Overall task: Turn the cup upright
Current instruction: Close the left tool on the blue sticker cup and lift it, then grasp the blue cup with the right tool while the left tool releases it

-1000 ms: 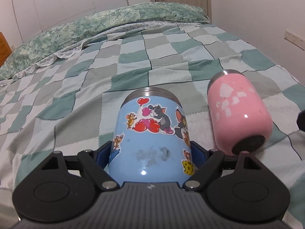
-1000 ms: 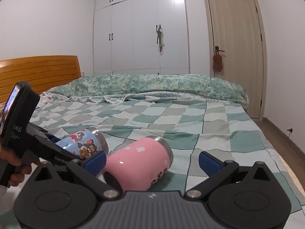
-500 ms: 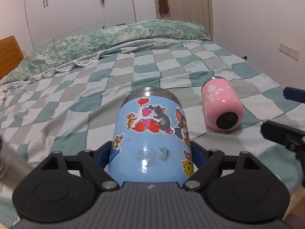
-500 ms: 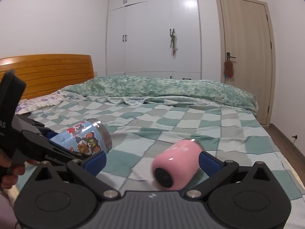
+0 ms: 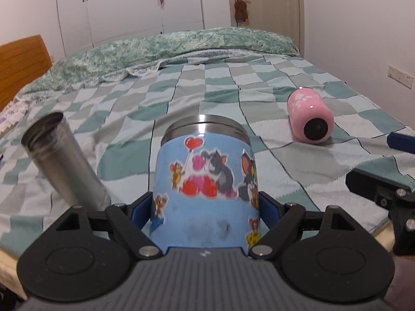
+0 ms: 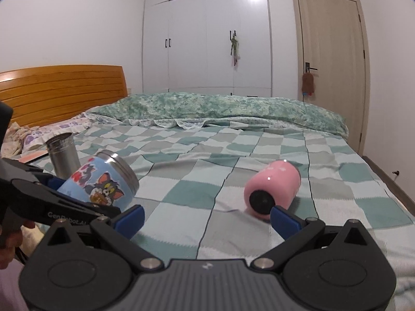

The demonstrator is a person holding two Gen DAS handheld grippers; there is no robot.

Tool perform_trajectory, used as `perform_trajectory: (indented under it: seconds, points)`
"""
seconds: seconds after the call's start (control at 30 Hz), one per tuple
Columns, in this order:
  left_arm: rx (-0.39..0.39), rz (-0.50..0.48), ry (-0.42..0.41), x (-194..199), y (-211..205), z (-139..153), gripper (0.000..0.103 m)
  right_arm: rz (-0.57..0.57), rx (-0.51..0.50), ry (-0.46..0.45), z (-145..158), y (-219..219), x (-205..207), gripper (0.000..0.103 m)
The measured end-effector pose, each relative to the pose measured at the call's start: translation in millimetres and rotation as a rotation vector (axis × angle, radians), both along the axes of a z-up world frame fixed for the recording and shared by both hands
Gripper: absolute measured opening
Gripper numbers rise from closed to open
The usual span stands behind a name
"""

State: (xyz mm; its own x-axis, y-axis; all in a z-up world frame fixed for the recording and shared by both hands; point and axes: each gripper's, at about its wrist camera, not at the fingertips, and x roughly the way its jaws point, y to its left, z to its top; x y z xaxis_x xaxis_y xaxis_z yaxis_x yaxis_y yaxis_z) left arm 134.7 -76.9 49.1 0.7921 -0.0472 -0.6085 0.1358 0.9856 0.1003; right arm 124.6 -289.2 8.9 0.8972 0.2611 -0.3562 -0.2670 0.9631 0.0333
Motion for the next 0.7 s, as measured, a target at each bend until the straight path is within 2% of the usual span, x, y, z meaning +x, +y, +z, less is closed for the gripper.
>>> perform_trajectory:
  seconds: [0.33, 0.6, 0.7]
  points:
    - [0.028, 0.001, 0.014, 10.2, -3.5, -19.4, 0.084, -0.032, 0.018, 0.062, -21.7, 9.8, -7.6, 0.103]
    - [-0.027, 0.041, 0.089, 43.1, 1.8, -31.2, 0.085, -0.053, 0.019, 0.077, -25.8, 9.8, -5.4, 0.103]
    - [-0.045, 0.041, 0.079, 42.7, 4.2, -33.6, 0.085, -0.058, 0.015, 0.078, -25.6, 9.3, -4.7, 0.103]
